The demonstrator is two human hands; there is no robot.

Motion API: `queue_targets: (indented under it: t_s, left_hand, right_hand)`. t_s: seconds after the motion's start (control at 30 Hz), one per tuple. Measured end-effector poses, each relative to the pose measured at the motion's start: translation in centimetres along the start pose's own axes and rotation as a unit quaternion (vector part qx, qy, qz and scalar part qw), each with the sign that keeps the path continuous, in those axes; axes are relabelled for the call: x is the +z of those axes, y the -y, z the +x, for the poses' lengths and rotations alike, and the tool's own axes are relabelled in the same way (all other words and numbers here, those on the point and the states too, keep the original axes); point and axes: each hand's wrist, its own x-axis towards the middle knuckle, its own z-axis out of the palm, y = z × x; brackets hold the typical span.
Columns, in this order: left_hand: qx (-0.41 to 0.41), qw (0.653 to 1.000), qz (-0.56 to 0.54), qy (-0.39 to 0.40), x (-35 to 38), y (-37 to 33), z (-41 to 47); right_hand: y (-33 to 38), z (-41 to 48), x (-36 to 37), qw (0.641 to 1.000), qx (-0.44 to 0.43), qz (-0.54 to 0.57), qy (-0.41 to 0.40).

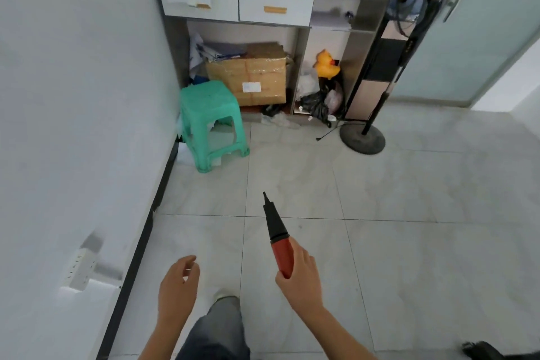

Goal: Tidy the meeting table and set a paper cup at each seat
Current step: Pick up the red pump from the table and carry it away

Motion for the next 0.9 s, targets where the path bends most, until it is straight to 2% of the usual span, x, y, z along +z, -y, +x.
queue_targets:
  t_s: [0.23,0.5,0.6,0.77,0.9]
  left_hand:
    - [-0.051,0.998,-0.012,-0.015,1.9,-4.2,13.8]
    - [0.045,0.998,-0.033,0.003,4.2,-16.1,32.8]
    - [0.062,0.997,-0.038,0.027,6.2,-18.8,37.0]
    - [0.038,0.996,-0.037,0.067,9.6,-20.8,41.4]
    - [0.026,0.998,-0.028,0.040,11.1,-23.4,47.4]
  right_hand:
    - [3.6,14.1,-1.6,0.999,-0.024,-0.021,-0.006]
    - [9.3,31.1,-7.7,0.997,0.015,-0.015,-0.076]
    - [9.6,35.2,-8.6,0.996,0.047,-0.003,-0.081]
    - [9.4,41.9,-8.2,0.994,0.094,-0.007,-0.050]
    - [9.8,49.0,-8.8,0.996,0.085,0.003,-0.035]
